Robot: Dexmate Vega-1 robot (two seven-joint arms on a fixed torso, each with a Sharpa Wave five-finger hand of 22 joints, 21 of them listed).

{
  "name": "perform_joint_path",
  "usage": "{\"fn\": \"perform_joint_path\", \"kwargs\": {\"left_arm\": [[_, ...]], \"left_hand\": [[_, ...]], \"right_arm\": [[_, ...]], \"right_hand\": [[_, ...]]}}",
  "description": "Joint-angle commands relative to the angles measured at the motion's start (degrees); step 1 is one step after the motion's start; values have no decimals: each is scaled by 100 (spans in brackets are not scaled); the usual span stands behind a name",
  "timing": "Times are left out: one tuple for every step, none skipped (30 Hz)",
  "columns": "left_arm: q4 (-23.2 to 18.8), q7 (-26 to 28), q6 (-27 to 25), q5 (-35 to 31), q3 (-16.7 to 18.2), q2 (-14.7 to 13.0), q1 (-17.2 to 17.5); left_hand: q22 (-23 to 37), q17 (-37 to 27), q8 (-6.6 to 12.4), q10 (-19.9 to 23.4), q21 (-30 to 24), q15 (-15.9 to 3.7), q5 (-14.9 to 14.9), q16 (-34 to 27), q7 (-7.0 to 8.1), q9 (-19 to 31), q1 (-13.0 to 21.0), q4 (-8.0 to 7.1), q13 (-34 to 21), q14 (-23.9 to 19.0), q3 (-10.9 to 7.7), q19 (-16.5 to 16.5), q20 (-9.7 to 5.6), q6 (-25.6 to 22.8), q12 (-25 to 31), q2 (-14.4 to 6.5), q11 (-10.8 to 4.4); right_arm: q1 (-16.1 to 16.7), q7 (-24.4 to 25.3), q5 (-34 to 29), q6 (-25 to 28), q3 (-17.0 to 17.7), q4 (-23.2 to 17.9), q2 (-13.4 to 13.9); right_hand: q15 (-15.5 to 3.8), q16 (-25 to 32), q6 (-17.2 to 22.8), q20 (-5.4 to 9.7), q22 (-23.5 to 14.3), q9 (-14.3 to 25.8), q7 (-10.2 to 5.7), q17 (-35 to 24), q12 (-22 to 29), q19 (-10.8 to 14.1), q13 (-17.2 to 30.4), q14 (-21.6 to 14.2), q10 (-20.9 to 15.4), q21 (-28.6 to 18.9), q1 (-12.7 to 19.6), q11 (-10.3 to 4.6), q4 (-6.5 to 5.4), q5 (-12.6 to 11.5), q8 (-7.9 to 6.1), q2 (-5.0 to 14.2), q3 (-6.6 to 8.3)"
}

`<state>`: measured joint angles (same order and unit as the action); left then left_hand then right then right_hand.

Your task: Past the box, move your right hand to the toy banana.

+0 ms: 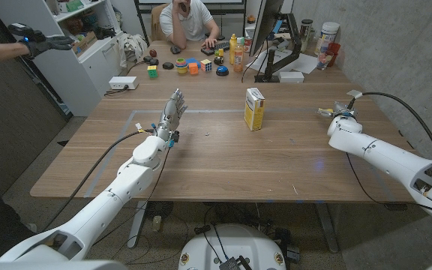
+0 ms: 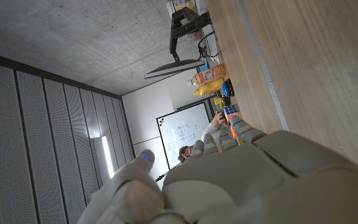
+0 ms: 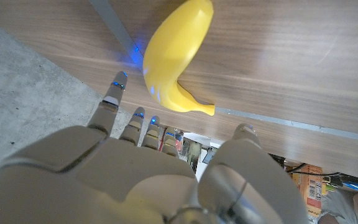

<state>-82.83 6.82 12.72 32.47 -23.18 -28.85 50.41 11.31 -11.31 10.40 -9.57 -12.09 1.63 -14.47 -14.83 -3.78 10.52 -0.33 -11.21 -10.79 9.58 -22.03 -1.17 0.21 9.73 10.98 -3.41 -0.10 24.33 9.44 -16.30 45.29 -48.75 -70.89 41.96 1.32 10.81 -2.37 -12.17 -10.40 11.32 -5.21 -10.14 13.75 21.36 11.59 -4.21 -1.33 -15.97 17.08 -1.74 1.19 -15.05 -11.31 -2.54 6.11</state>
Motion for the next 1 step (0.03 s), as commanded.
{"fn": "perform_joint_path", "kwargs": {"left_arm": [[39,-26,23,8,-3,12,-16]], "left_hand": [[30,-13,32,-778,-35,19,-51,-40,-17,29,-4,-6,-21,536,14,-28,-24,889,22,-724,-7]], "right_arm": [[-3,0,5,4,1,-2,-8]], "right_hand": [[-3,17,-21,-21,-8,24,-19,-18,41,73,18,-42,1,-24,77,-39,26,-33,-12,10,23]]}}
